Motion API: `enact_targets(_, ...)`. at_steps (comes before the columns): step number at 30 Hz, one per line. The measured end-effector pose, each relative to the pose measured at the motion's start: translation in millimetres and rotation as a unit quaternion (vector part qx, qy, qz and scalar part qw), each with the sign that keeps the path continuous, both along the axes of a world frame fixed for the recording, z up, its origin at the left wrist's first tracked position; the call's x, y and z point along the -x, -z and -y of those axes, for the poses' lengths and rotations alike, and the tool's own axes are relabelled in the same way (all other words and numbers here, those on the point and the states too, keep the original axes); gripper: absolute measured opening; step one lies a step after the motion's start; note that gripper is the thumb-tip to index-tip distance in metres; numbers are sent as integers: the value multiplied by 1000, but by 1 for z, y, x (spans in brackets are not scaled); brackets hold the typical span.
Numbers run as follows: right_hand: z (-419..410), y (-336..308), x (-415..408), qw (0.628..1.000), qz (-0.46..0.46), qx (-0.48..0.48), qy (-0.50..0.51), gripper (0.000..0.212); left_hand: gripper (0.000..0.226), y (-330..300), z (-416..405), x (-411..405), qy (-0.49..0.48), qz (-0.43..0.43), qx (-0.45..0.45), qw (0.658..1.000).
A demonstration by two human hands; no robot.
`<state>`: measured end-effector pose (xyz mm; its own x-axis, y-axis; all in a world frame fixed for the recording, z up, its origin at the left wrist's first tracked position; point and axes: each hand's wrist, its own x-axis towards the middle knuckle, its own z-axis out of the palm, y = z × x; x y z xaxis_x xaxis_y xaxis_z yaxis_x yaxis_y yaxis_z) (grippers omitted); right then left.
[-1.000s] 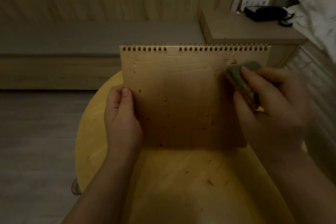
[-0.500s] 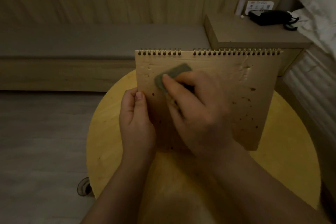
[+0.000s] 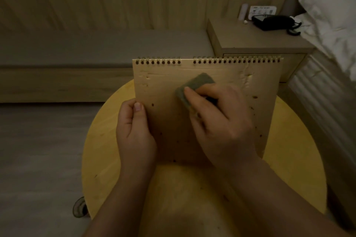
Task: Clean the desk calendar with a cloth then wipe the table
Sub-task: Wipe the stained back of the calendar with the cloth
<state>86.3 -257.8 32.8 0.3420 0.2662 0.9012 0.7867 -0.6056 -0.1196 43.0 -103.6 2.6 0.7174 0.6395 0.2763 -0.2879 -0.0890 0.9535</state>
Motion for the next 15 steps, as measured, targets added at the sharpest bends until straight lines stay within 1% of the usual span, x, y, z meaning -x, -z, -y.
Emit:
enact_targets(8, 70, 10, -12, 997, -10, 21, 71, 21, 33, -2, 3, 1, -21, -20, -19, 999)
enact_targets(12, 85, 13, -15, 996, 16, -6, 93, 21, 39, -4, 4, 0, -23, -16, -11, 1000)
enact_targets(15, 87, 16, -14, 994, 18, -15, 106, 21, 39, -4, 4, -2, -24, -11, -6, 1000)
